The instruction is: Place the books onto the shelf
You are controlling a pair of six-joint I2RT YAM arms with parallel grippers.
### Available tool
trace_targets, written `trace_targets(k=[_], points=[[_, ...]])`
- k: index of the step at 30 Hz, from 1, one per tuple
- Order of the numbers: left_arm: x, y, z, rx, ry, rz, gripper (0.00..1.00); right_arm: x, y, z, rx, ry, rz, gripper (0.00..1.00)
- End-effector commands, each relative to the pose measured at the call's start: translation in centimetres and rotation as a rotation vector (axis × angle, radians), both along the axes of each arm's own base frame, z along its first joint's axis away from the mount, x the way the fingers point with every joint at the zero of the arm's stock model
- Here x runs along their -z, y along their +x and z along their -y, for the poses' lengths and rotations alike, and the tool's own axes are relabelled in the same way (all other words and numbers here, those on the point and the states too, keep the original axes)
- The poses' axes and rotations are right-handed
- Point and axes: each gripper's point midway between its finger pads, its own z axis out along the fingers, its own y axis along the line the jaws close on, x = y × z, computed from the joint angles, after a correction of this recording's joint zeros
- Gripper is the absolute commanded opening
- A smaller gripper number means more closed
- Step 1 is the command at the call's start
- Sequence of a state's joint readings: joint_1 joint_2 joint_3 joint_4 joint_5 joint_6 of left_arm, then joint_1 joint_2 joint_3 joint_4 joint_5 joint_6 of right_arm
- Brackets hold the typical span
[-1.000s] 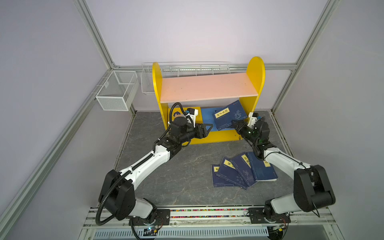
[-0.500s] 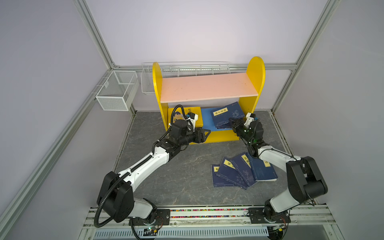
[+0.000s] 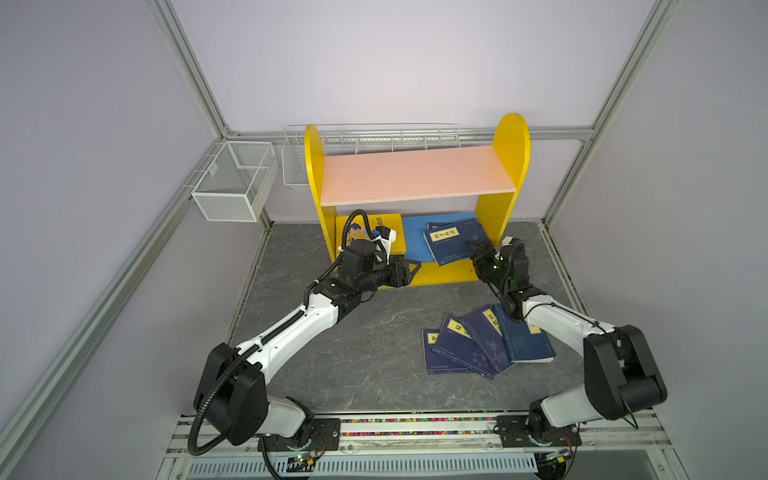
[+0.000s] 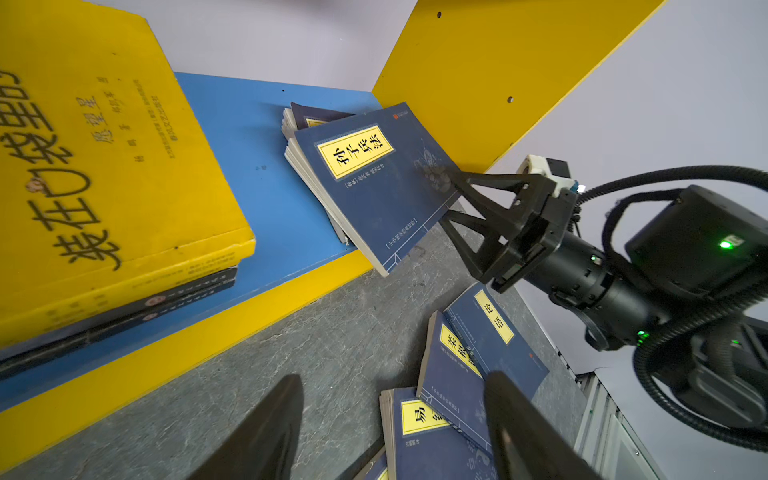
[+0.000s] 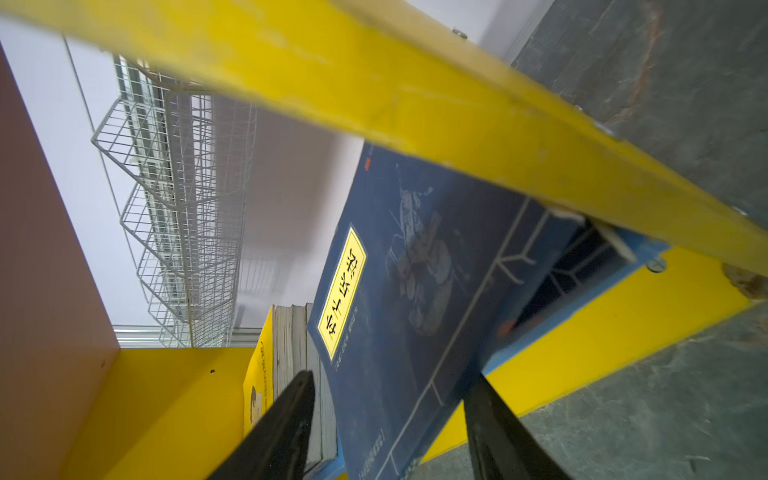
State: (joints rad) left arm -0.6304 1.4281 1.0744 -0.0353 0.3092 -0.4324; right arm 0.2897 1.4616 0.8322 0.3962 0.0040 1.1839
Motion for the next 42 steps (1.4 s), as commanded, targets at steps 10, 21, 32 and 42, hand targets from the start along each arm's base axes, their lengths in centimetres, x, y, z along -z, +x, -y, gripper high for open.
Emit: trace_targets(k=[10,21,32,42], points=[[2.1,2.7,4.1,0.024,0.066,-0.05,0.68,-1.1,-2.9,0.3,-0.134,-0.344,-0.06,0.59],[6.8,4.6,7.0,-0.064,0.239,-0.175,0.68,-4.3,-5.4,1.5,-0.228,-0.556,0.006,0.6],[8.5,5.3,9.8,0.014,0.206,-0.21,0.61,-5.1,-6.7,4.7,-0.176,-0.611,0.006,0.6],[7.5,6.0,11.1,0.034,0.17,-0.203,0.35,-4.2,-7.2,6.6,-0.155,-0.598,-0.026,0.6]])
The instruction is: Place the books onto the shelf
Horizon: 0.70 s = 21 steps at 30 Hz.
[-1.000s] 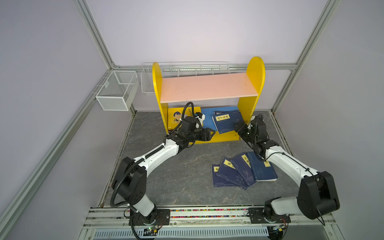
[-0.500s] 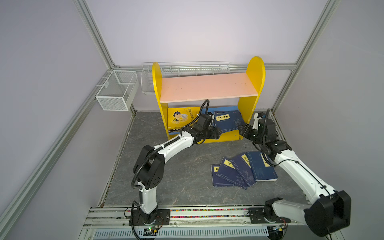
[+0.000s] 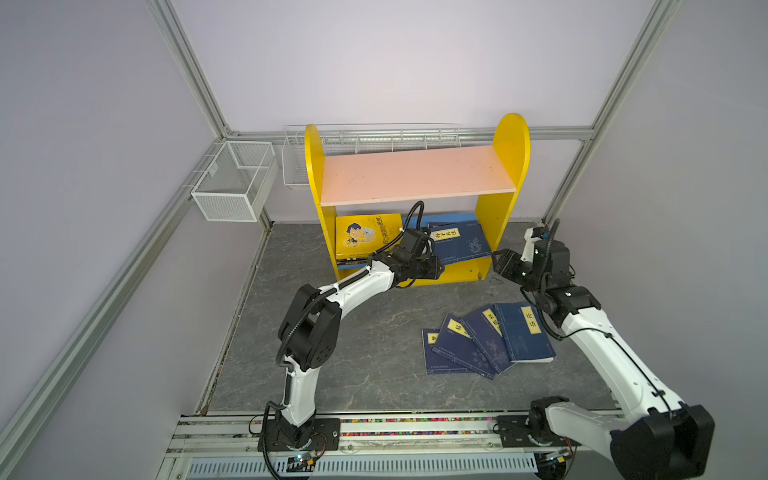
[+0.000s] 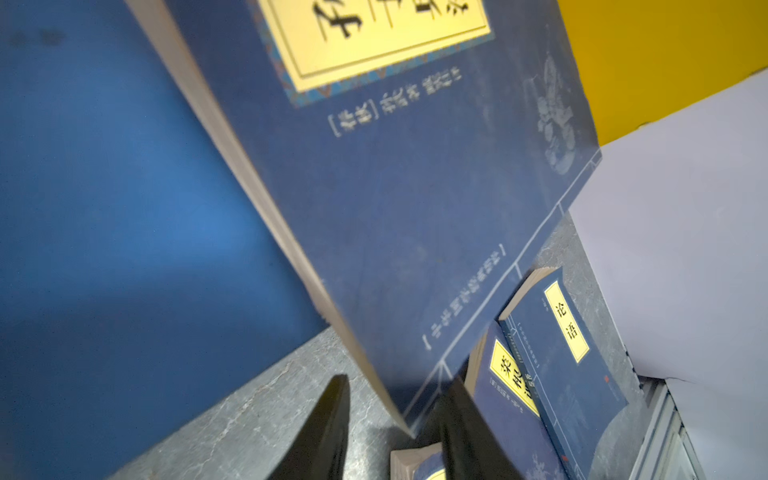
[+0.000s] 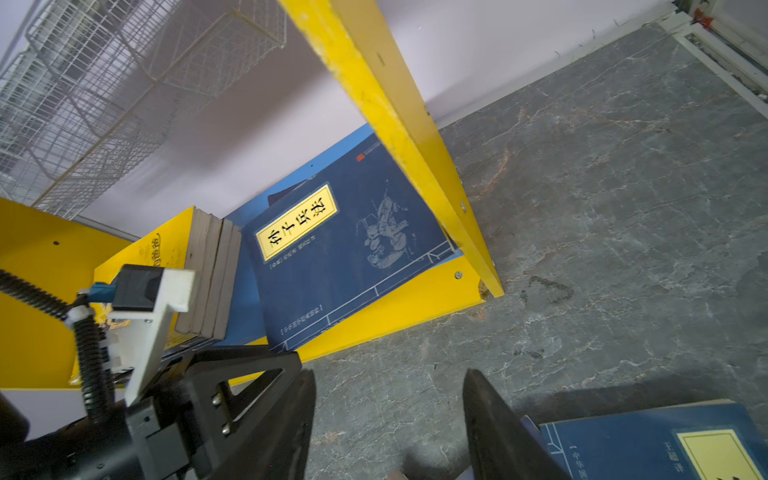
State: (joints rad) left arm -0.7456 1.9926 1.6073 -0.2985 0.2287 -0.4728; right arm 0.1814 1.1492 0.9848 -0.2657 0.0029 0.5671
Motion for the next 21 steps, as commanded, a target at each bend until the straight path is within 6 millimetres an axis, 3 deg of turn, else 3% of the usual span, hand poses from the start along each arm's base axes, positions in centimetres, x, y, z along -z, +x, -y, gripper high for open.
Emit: trace_targets(k=[1,13,21], points=[[-1.7,0.8,0.8,0.005,-0.028,0.028,0.34,0.7,-0.6,0.4,-0.007,-0.017,-0.012,0.6],[-2.0,2.1,0.8,-0.001,0.048,0.058,0.32,0.7,-0.8,0.7,-0.007,-0.034,-0.01,0.61],[-3.3,2.6,1.0,0.002,0.057,0.081,0.32,0.7,-0.9,0.9,-0.001,-0.038,-0.011,0.61]])
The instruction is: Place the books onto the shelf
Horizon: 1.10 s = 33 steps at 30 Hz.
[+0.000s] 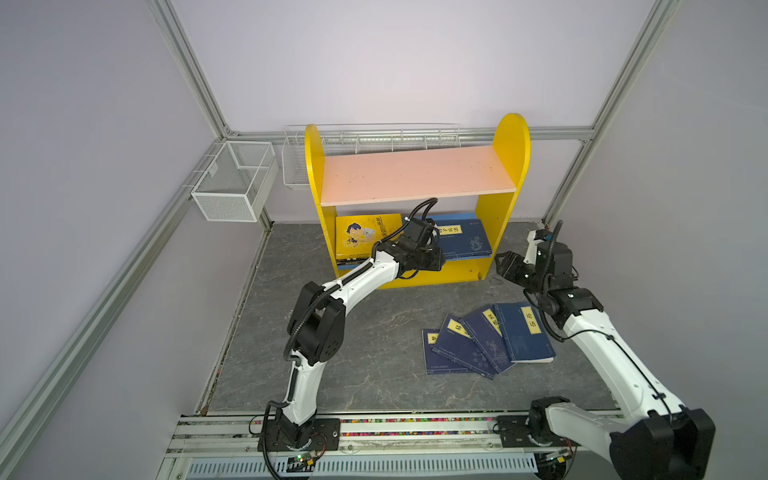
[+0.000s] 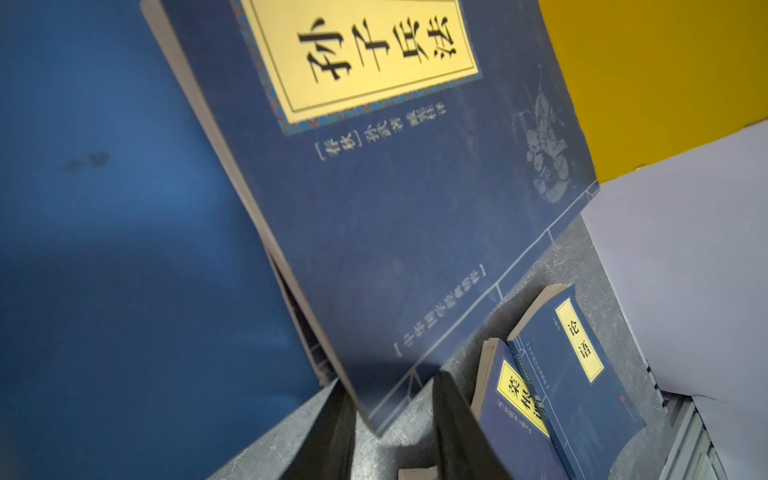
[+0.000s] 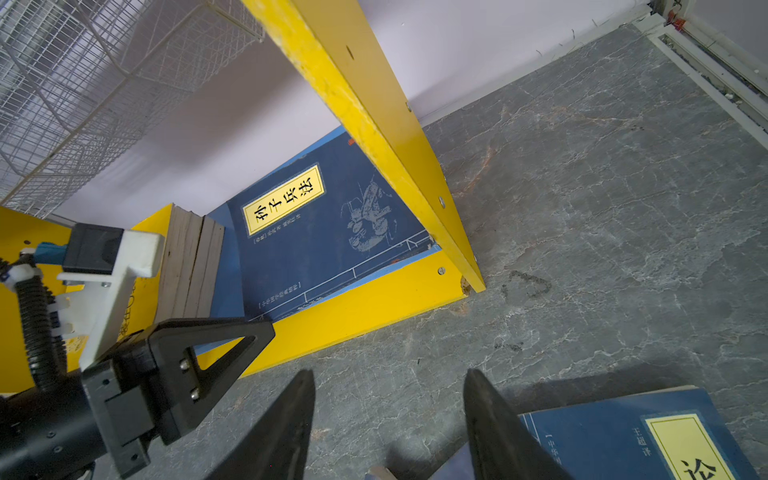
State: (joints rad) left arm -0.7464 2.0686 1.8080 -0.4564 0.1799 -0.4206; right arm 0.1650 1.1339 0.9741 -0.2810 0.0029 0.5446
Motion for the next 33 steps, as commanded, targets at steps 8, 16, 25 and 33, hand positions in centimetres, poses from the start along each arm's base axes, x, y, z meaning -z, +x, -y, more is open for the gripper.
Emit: trace_targets(k=[8,16,25,33], points=[[-1.9,1.1,0.3,-0.001,0.008,0.06,0.32,0.5,-0.7,0.4,-0.004,-0.018,-0.002,0.61],[-3.1,1.6,0.0,-0.013,0.024,0.088,0.45,0.8,-0.7,0.2,-0.007,-0.007,-0.004,0.61],[-3.7,2.4,-0.9,-0.073,0.043,0.126,0.51,0.5,-0.7,0.2,-0.014,-0.011,0.0,0.61],[-4.0,4.1,-1.4,-0.139,0.065,0.178,0.51,0.6,-0.9,0.2,-0.019,-0.01,-0.004,0.61]])
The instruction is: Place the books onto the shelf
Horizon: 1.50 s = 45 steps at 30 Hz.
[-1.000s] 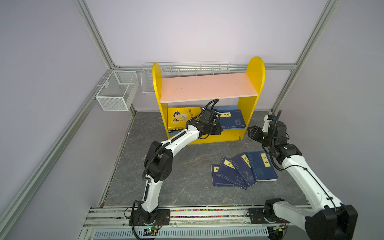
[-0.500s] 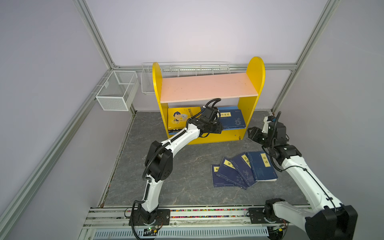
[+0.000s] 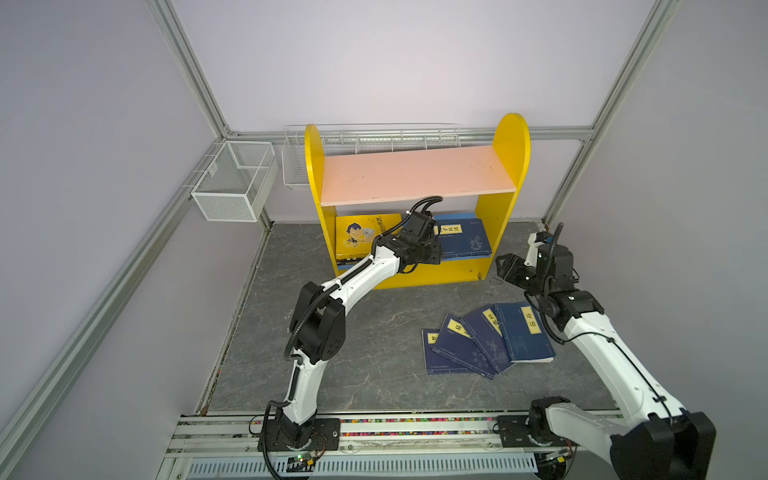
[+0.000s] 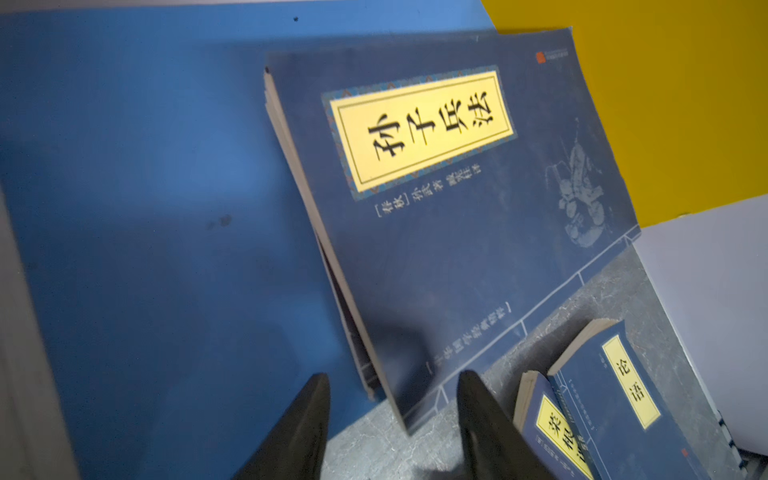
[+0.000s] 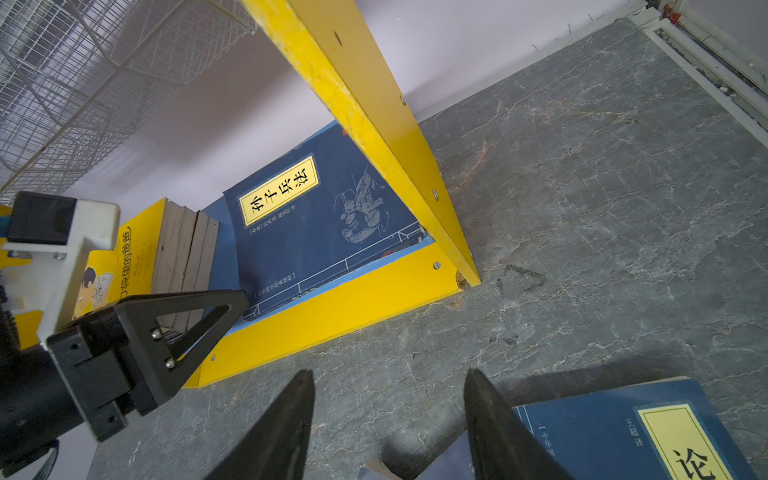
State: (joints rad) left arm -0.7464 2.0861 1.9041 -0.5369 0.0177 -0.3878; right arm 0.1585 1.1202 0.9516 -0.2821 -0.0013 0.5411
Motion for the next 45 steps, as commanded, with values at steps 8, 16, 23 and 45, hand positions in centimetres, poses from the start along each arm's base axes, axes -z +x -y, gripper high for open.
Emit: trace_targets(k=[8,16,23,45], points=[[-2.6,3.7,0.6,-0.046,-0.049,0.111,0.5,0.2,-0.4,-0.1,-0.024,-0.009,0.002,0.61],[-2.4,6.1,0.3,-0.069,-0.039,0.127,0.44,0.3,-0.5,-0.1,-0.025,-0.009,-0.005,0.61],[-1.8,6.4,0.1,-0.071,-0.001,0.115,0.4,0.3,-0.6,0.0,-0.025,-0.014,-0.007,0.61],[0.4,7.5,-0.4,-0.121,0.031,0.071,0.38,-0.1,-0.6,0.2,-0.028,-0.02,0.006,0.61]])
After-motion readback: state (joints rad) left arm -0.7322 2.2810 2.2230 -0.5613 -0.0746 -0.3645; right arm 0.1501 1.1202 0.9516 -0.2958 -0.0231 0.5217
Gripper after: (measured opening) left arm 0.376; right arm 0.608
